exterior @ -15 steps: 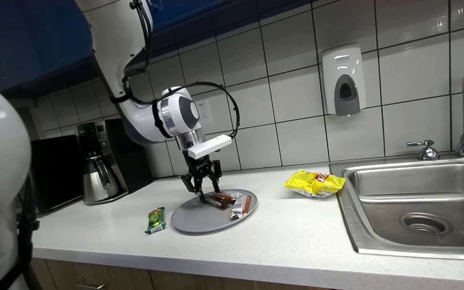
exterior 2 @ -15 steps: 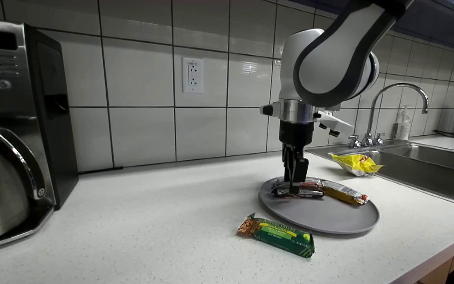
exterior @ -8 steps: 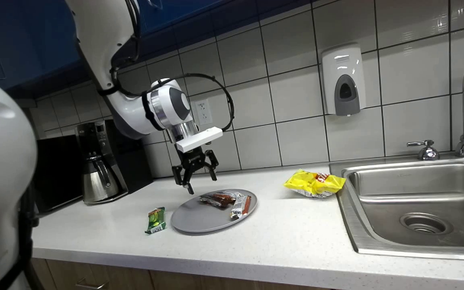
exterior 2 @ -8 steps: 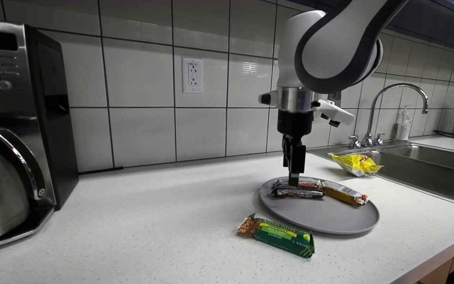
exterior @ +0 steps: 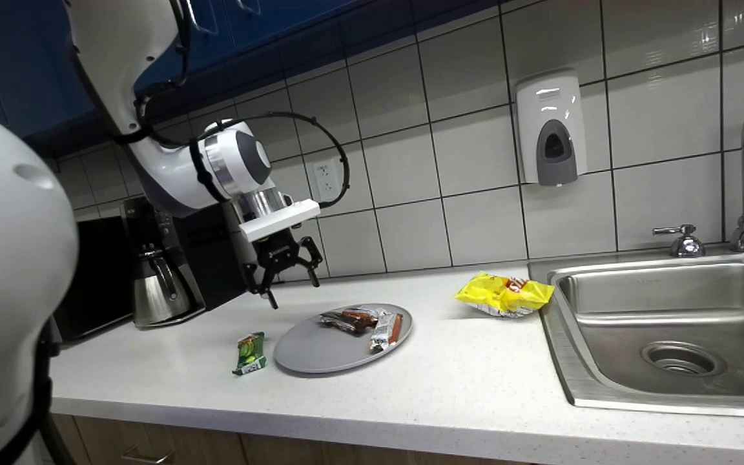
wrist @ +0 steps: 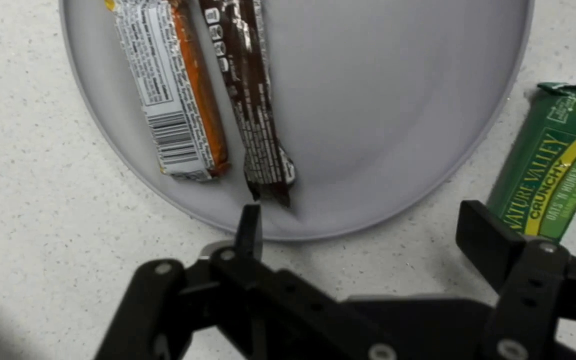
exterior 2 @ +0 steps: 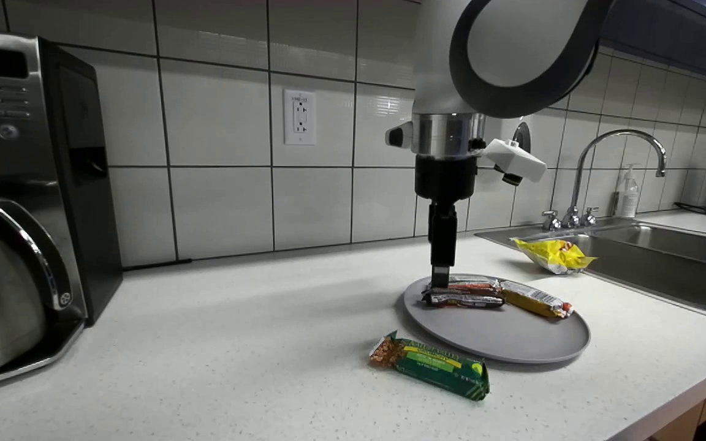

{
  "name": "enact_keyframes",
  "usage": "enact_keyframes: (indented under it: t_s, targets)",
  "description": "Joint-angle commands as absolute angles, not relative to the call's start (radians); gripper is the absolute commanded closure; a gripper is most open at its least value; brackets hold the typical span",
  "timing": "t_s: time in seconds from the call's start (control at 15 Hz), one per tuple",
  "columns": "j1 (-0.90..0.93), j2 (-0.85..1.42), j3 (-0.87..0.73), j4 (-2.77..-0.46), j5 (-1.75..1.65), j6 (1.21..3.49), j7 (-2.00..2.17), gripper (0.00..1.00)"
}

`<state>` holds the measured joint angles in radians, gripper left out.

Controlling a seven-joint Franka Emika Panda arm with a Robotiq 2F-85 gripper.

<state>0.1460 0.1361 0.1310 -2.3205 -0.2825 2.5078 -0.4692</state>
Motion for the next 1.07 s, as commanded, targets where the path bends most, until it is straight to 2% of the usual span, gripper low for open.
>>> enact_keyframes:
  t_s: [0.0, 1.0]
  targets:
    - [0.178, 0.093, 0.158, -2.356, -0.300, 2.491, -0.346, 0.00]
    - [0.258, 0.118, 0.208, -2.419, -0.289, 2.505, -0.065, 0.00]
